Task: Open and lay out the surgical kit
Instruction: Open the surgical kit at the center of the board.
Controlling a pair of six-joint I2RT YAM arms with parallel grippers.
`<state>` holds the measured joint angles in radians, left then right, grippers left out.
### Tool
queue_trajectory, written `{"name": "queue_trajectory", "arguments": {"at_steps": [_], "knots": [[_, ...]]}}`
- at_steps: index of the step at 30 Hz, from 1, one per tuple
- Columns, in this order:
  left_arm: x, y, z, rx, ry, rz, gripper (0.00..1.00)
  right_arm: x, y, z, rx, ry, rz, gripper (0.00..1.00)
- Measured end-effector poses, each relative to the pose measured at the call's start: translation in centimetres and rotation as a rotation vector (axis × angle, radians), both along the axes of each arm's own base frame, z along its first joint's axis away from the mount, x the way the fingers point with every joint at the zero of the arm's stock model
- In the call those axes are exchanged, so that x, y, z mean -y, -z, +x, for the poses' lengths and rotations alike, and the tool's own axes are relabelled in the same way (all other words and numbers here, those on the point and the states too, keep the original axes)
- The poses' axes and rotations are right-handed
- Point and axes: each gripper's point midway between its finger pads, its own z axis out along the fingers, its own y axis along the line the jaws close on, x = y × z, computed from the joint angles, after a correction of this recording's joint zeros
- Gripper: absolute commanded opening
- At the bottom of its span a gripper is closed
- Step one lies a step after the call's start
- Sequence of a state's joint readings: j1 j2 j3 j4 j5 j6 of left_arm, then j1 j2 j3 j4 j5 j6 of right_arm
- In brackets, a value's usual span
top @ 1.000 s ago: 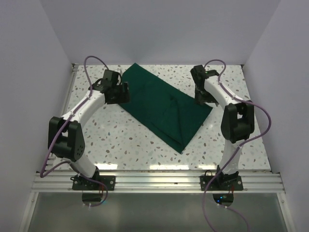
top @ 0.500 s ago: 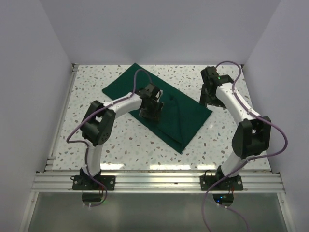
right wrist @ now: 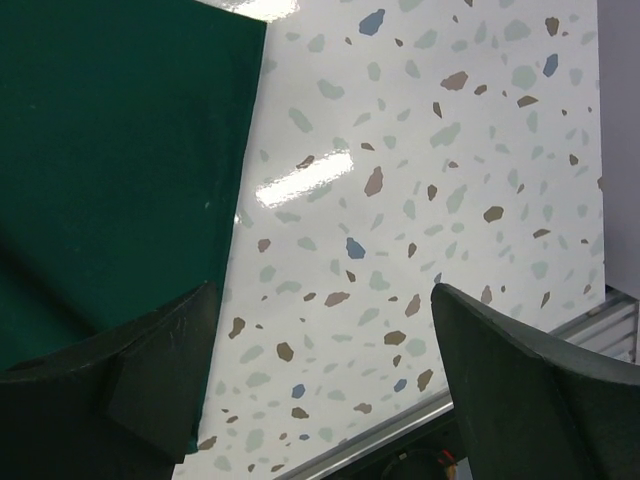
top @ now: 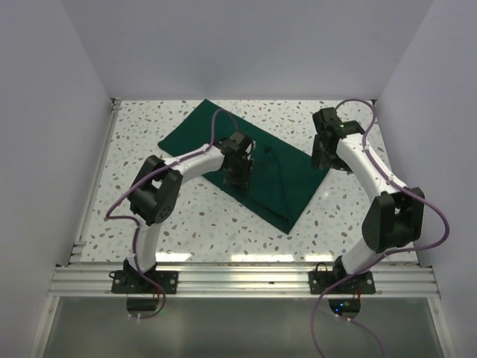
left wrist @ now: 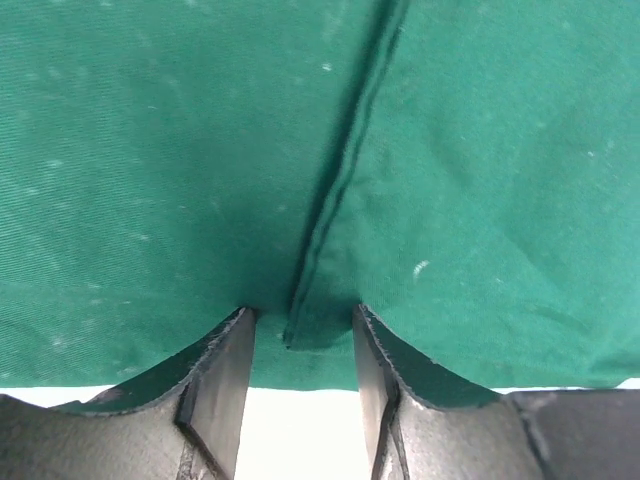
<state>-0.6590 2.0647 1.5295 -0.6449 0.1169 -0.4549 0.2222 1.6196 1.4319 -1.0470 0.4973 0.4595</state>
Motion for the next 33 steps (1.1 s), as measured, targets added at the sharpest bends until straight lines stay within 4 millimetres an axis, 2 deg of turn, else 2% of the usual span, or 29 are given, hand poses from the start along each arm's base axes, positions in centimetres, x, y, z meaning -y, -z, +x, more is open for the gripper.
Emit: {"name": "queue_trajectory", "arguments": {"at_steps": [4, 12, 14, 15, 23, 28, 30, 32, 33], "knots": [[0.8, 0.1, -0.3, -0.021, 0.011, -0.028, 0.36, 0.1, 0.1, -0.8, -0.016, 0.012, -0.001, 0.91], [3.0, -0.9, 0.4, -0.027, 0.038, -0.087, 0.18, 0.8, -1.3, -2.7, -0.010, 0.060, -0.006, 0.90], [3.4, -1.4, 0.6, -0.017, 0.035, -0.096, 0.02, 1.0, -1.5, -3.2, -0.013, 0.070, -0.015, 0.90], [3.4, -1.5, 0.6, -0.016, 0.030, -0.098, 0.00, 1.1, -1.6, -3.3, -0.013, 0.075, -0.018, 0.90], [3.9, -1.5, 0.4, -0.018, -0.005, -0.113, 0.00, 1.0, -2.3, -3.6, 0.008, 0.069, -0.006, 0.89], [3.2, -1.8, -1.2, -0.010, -0.094, -0.114, 0.00, 0.2, -2.2, -3.3, 0.012, 0.024, 0.037, 0.89], [2.6, -2.9, -2.5, 0.011, -0.144, -0.102, 0.00, -0.4, -2.2, -3.2, 0.011, 0.006, 0.063, 0.88], [2.2, -5.7, -4.7, 0.063, -0.194, -0.089, 0.00, -1.2, -2.0, -3.1, 0.015, -0.012, 0.102, 0.88], [2.3, -7.8, -6.2, 0.097, -0.219, -0.095, 0.00, -1.8, -1.8, -3.2, 0.017, -0.024, 0.128, 0.88]]}}
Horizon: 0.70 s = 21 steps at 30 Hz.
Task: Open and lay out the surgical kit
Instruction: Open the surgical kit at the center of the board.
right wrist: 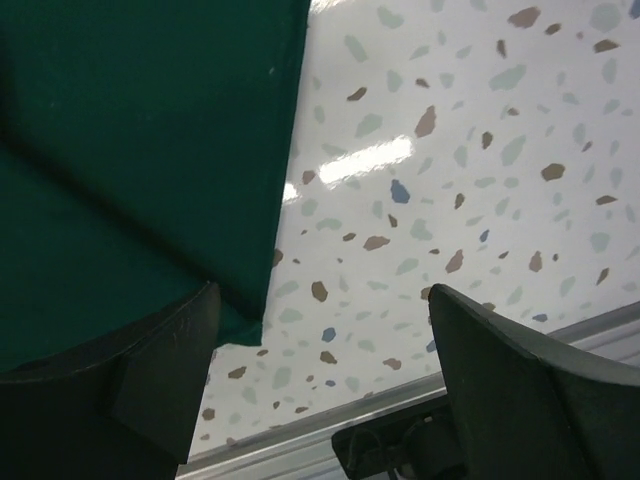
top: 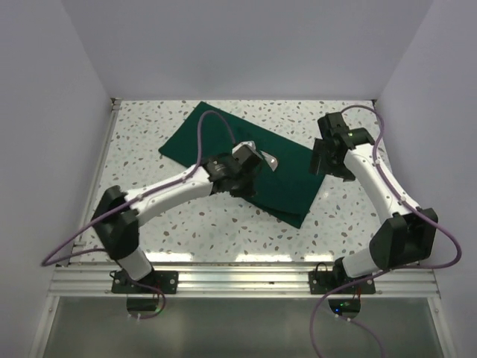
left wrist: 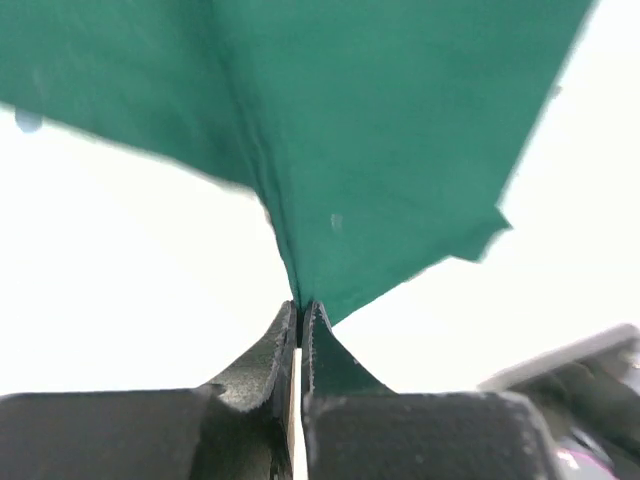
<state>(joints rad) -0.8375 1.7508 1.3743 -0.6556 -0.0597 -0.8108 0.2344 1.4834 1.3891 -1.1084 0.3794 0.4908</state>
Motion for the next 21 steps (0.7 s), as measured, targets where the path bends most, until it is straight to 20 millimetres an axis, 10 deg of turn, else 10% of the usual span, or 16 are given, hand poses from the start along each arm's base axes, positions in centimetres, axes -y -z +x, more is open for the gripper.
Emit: {"name": "queue_trajectory", "arguments": {"at_steps": [6, 10, 11, 13, 17, 21], "knots": [[1.7, -12.4, -15.9, 0.067, -0.057, -0.233, 0.00, -2.3, 2.3, -2.0, -0.055, -0.051, 0.094, 0.88], [0.4, -10.7, -25.0, -0.084, -0.070, -0.200, 0.00, -4.0, 3.1, -2.3, -0.077, -0.092, 0.119, 0.88], [0.3, -9.6, -26.0, -0.103, -0.079, -0.162, 0.04, -4.3, 3.2, -2.3, -0.080, -0.100, 0.121, 0.89], [0.6, -5.9, -27.8, -0.127, -0.110, -0.031, 0.99, -5.0, 3.5, -2.0, -0.097, -0.115, 0.120, 0.90], [3.0, -1.5, -28.9, -0.131, -0.156, 0.147, 1.00, -5.9, 3.9, -1.2, -0.115, -0.128, 0.122, 0.91], [5.1, -3.4, -27.3, -0.129, -0.191, 0.089, 1.00, -6.2, 3.7, -1.1, -0.114, -0.135, 0.126, 0.93]]}}
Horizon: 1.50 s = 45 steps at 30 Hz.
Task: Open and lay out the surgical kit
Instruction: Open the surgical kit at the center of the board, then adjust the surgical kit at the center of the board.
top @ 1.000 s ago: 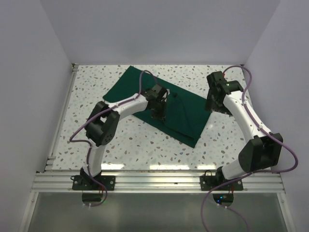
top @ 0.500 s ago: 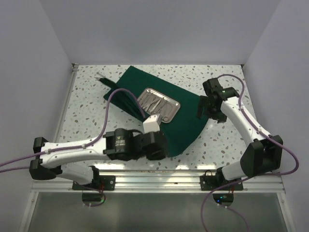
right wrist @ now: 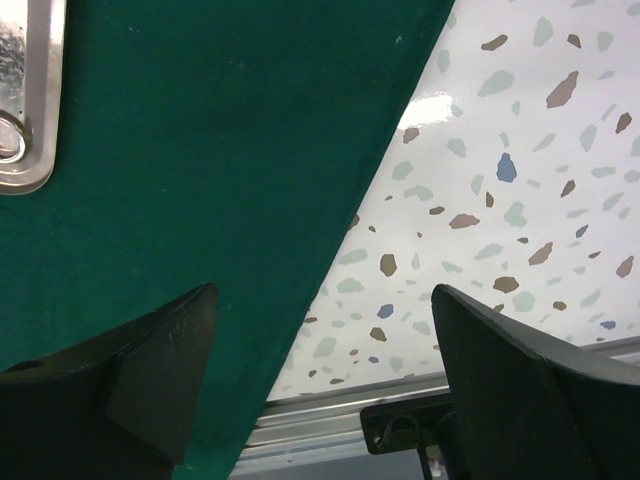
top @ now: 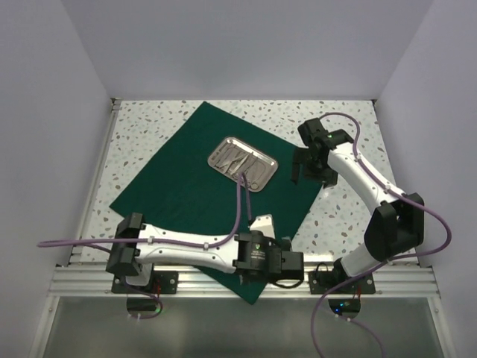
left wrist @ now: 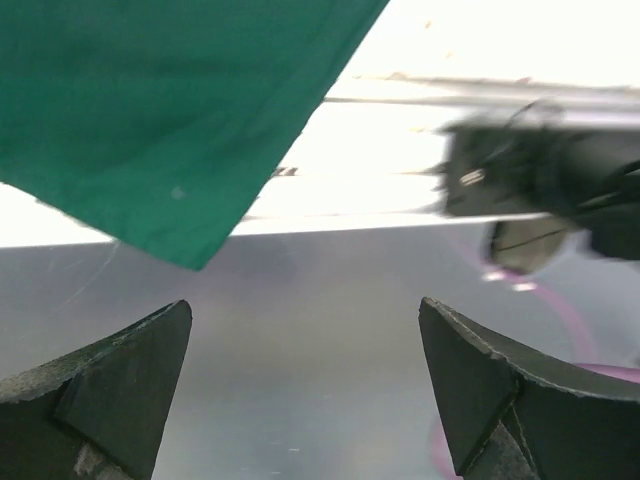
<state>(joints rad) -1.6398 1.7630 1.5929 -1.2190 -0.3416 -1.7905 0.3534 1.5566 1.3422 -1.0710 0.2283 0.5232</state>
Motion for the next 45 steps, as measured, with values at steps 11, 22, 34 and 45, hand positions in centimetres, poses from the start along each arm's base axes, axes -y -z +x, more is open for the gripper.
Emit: {"name": "queue_trajectory", "arguments": {"at_steps": [11, 22, 34, 45], "knots": [[-2.5, -6.8, 14.5, 0.168, -0.041, -0.107, 1.00, 1.0, 0.5, -0.1, -0.016, 0.036, 0.031, 0.98], [-13.7, -8.2, 33.1, 0.296, -0.011, -0.004, 0.98, 5.6, 6.8, 2.0, -0.161, 0.225, 0.022, 0.91], [-16.0, -5.5, 36.3, 0.252, 0.171, -0.016, 0.95, 6.2, 10.3, 7.8, -0.177, 0.271, -0.079, 0.68], [-19.2, -3.3, 38.8, 0.196, 0.111, 0.005, 0.94, 6.4, 11.4, 9.6, -0.214, 0.246, -0.130, 0.27]]}}
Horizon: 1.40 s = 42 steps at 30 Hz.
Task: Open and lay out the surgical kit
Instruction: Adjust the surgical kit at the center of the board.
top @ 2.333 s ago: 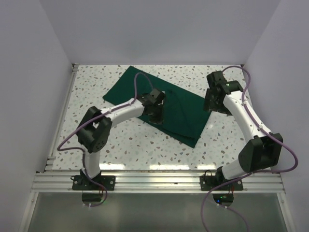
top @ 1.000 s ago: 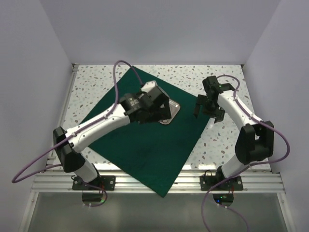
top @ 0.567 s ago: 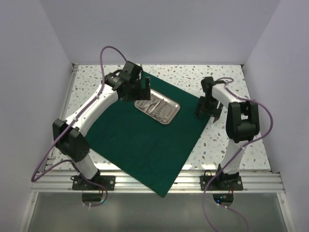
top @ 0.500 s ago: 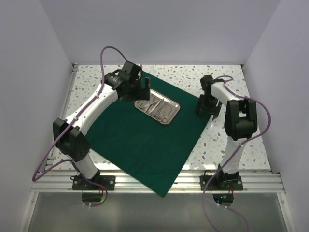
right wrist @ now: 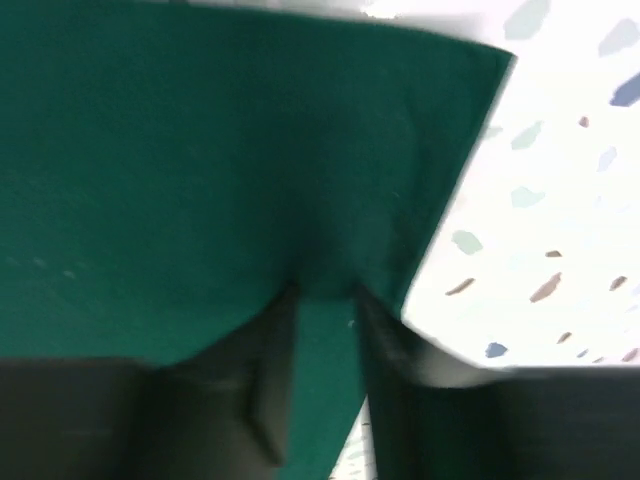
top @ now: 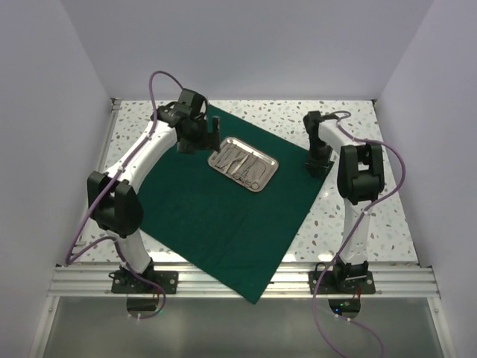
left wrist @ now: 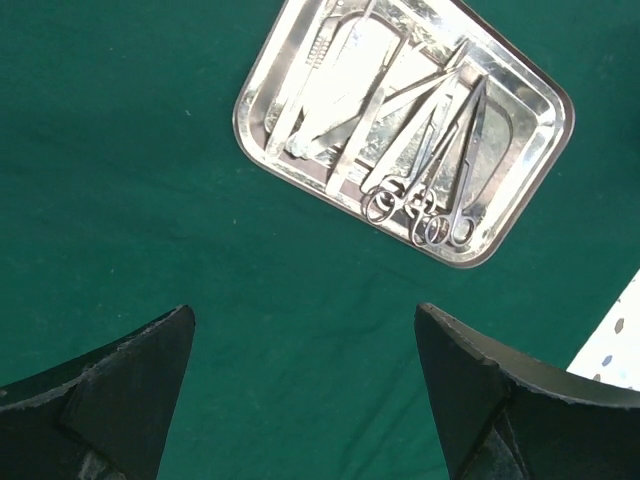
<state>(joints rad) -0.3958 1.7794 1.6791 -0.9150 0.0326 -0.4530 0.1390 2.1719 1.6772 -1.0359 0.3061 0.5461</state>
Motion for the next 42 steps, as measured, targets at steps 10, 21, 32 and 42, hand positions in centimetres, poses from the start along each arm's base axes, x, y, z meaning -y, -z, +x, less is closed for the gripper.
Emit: {"name": "queue_trajectory", "arguments": {"at_steps": [10, 21, 32, 42], "knots": [[1.4, -1.0, 4.5, 0.007, -0.008, -0.018, 0.92, 0.0, 0.3, 3.3, -0.045, 0.004, 0.013, 0.00], [1.2, -0.2, 4.9, -0.047, -0.020, -0.003, 0.92, -3.3, -0.3, 16.0, 0.268, 0.050, 0.235, 0.02], [-0.8, 0.0, 4.4, -0.082, -0.052, 0.043, 0.93, -7.7, -1.1, 25.2, 0.612, 0.118, 0.505, 0.18], [-3.8, -0.7, 6.5, -0.026, -0.100, 0.066, 0.93, -3.6, -1.8, 23.0, 0.597, 0.179, 0.345, 0.12]]}}
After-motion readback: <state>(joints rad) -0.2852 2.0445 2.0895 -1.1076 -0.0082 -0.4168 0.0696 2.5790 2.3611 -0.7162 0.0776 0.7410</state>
